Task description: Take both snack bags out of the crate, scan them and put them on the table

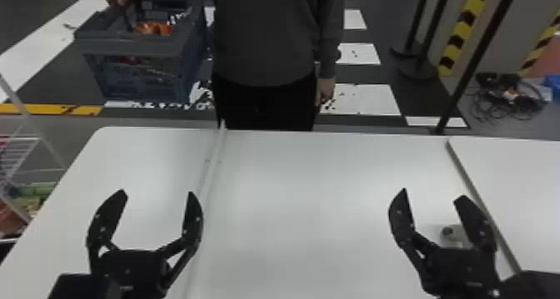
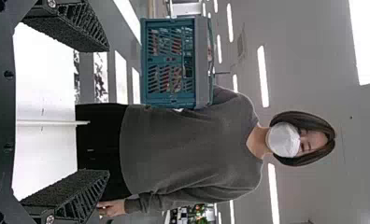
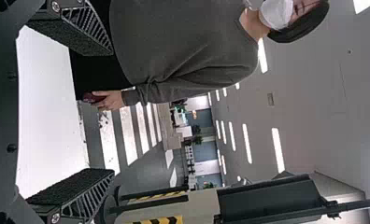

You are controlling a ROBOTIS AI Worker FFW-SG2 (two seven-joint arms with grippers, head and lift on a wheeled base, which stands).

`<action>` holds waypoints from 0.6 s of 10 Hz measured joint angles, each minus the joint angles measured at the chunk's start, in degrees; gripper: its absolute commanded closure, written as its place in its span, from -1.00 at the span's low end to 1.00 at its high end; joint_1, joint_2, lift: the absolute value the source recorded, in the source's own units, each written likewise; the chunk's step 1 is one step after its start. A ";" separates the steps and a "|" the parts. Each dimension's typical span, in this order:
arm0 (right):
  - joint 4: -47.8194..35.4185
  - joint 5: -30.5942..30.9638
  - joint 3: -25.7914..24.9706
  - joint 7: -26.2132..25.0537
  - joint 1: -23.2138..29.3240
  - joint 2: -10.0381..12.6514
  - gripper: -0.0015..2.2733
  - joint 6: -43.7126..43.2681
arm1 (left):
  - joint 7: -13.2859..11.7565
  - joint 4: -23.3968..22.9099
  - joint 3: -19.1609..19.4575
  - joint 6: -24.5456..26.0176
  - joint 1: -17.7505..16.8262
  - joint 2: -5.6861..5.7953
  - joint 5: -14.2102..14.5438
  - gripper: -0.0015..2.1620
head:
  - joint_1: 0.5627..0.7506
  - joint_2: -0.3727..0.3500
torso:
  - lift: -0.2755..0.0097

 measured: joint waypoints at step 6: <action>0.00 0.11 0.00 0.00 0.00 0.00 -0.93 0.00 | -0.60 -0.24 0.06 -0.36 0.15 0.09 -0.24 -0.94 | 0.41 0.07 | 0.28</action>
